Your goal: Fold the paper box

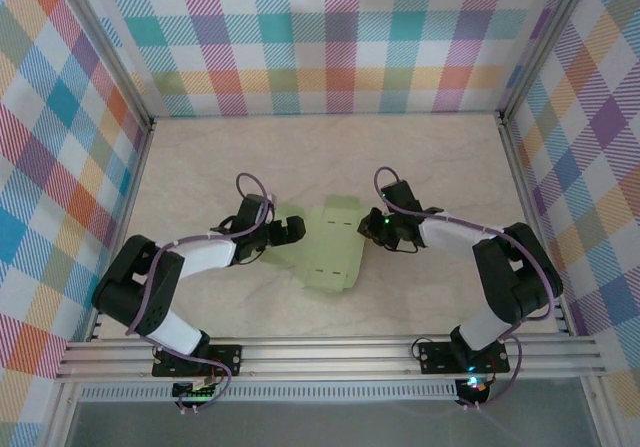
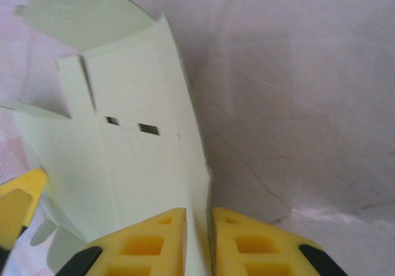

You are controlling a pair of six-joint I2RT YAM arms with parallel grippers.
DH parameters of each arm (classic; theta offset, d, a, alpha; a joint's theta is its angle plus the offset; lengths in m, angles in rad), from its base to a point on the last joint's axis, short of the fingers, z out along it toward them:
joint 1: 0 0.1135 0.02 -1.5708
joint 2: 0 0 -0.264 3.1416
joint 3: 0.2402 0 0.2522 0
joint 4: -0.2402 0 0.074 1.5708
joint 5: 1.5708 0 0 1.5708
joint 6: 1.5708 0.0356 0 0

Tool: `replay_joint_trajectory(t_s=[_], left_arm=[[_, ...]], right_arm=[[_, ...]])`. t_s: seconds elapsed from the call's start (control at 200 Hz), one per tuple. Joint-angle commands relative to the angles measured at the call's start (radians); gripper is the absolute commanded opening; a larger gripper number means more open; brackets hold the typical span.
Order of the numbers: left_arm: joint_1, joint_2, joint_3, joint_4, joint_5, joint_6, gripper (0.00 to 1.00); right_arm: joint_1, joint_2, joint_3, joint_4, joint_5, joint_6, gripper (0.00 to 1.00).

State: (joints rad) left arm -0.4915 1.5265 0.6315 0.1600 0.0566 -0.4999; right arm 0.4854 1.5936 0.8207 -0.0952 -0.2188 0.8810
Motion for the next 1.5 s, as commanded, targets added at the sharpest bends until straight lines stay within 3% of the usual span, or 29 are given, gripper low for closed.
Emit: replay_joint_trajectory(t_s=[0.0,0.245,0.485,0.635,0.775,0.815,0.89,1.065,1.135,1.23,1.35,1.495], left_arm=[[-0.054,-0.032,-0.038,0.000,-0.128,-0.126,1.00],[-0.102,0.006,-0.019,0.004,-0.205,-0.232,1.00],[-0.106,0.027,-0.009,-0.002,-0.227,-0.239,1.00],[-0.108,0.032,-0.003,-0.003,-0.230,-0.235,1.00],[-0.113,0.032,-0.006,0.012,-0.231,-0.236,1.00],[-0.114,0.030,-0.007,0.020,-0.228,-0.231,1.00],[-0.115,0.009,-0.009,0.041,-0.218,-0.206,1.00],[-0.109,-0.079,0.051,-0.013,-0.220,-0.022,1.00],[-0.087,-0.093,0.109,-0.061,-0.160,0.080,1.00],[-0.038,-0.101,0.169,-0.080,-0.058,0.166,1.00],[0.036,-0.030,0.245,-0.010,0.242,0.240,1.00],[0.048,0.121,0.359,0.013,0.545,0.257,1.00]], right_arm=[[0.000,0.025,0.033,-0.013,-0.084,-0.099,0.22],[0.008,-0.022,-0.061,0.078,-0.115,-0.067,0.27],[0.077,-0.109,-0.145,0.045,-0.011,-0.005,0.28],[0.093,-0.163,-0.191,0.044,0.024,0.045,0.21],[0.092,-0.155,-0.178,0.036,0.019,0.034,0.06],[0.092,-0.148,-0.167,0.028,0.019,0.012,0.00],[0.085,-0.129,-0.115,-0.030,0.017,-0.076,0.00],[0.023,-0.031,0.075,-0.228,-0.112,-0.520,0.00],[-0.004,0.028,0.153,-0.311,-0.189,-0.697,0.00],[-0.022,0.109,0.270,-0.437,-0.173,-0.889,0.00],[-0.053,0.187,0.405,-0.552,-0.186,-1.092,0.00],[-0.109,0.277,0.593,-0.700,-0.272,-1.210,0.00]])
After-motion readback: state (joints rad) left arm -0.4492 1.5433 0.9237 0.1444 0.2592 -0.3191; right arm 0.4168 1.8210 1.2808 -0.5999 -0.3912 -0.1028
